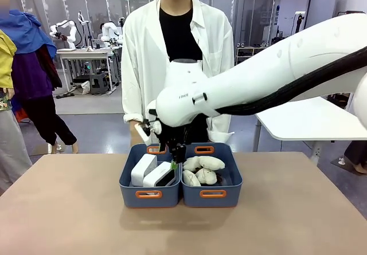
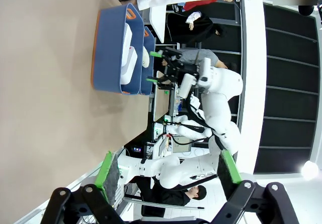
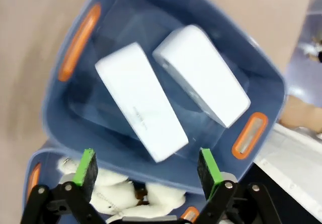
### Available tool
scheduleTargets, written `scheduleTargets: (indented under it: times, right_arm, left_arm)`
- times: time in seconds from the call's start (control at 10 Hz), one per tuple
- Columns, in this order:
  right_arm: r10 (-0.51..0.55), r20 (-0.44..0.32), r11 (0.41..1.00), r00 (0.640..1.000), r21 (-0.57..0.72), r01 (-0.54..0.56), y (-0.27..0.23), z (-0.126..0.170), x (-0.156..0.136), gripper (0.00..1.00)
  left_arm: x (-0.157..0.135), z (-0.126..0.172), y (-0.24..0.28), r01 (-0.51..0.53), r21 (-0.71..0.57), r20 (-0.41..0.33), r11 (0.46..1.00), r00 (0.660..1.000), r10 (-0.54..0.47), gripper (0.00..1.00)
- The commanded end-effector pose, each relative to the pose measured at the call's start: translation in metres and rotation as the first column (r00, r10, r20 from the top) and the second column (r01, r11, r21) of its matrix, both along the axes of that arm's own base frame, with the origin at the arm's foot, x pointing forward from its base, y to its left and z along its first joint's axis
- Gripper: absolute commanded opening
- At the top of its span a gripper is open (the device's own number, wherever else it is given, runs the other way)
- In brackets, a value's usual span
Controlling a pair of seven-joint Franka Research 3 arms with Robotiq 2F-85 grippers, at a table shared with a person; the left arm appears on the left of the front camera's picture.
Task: Sort the digital clocks into the basket.
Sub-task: Pick up the Digital clock from the table and place it into the empty Plastic storage basket.
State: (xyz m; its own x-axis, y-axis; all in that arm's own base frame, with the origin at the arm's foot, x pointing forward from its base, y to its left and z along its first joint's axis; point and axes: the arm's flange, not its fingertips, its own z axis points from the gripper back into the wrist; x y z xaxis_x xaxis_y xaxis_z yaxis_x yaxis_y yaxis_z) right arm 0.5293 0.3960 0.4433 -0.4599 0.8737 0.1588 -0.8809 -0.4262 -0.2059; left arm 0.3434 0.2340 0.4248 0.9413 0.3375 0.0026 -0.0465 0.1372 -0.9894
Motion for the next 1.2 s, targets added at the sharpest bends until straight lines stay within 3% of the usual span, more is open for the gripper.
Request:
scheduleTargets:
  times: [0.0,0.1,0.2,0.3,0.5,0.7,0.8,1.0,1.1]
  right_arm:
    - [-0.1,-0.12,0.98,0.988,0.159,0.119,-0.087,0.056,-0.049,1.0]
    - [-0.15,-0.217,0.959,0.965,0.205,0.195,-0.12,0.065,-0.06,1.0]
    - [-0.187,-0.39,0.906,0.902,0.285,0.312,-0.159,0.064,-0.064,1.0]
    - [-0.202,-0.55,0.804,0.811,0.38,0.458,-0.212,0.06,-0.067,1.0]
    - [-0.276,-0.719,0.589,0.638,0.398,0.703,-0.3,0.046,-0.08,1.0]
    - [-0.341,-0.839,0.417,0.425,0.27,0.868,-0.388,0.028,-0.098,1.0]
    - [-0.352,-0.885,0.357,0.307,0.176,0.917,-0.44,0.031,-0.113,1.0]
    - [-0.359,-0.926,0.236,0.114,0.028,0.971,-0.519,0.033,-0.156,1.0]
    - [-0.368,-0.929,0.12,-0.036,-0.086,0.989,-0.553,0.025,-0.187,1.0]
  left_arm:
    - [-0.006,0.001,-0.001,0.009,0.004,0.016,1.0,1.0,-0.009,1.0]
    - [-0.006,0.001,-0.001,0.009,0.004,0.016,1.0,1.0,-0.009,1.0]
    - [-0.006,0.001,-0.001,0.009,0.004,0.016,1.0,1.0,-0.009,1.0]
    - [-0.006,0.001,-0.001,0.009,0.004,0.016,1.0,1.0,-0.009,1.0]
    - [-0.006,0.001,-0.001,0.009,0.004,0.016,1.0,1.0,-0.009,1.0]
    - [-0.006,0.001,-0.001,0.009,0.004,0.016,1.0,1.0,-0.009,1.0]
    - [-0.006,0.001,-0.001,0.009,0.004,0.016,1.0,1.0,-0.009,1.0]
    - [-0.006,0.001,-0.001,0.009,0.004,0.016,1.0,1.0,-0.009,1.0]
    - [-0.006,0.001,-0.001,0.009,0.004,0.016,1.0,1.0,-0.009,1.0]
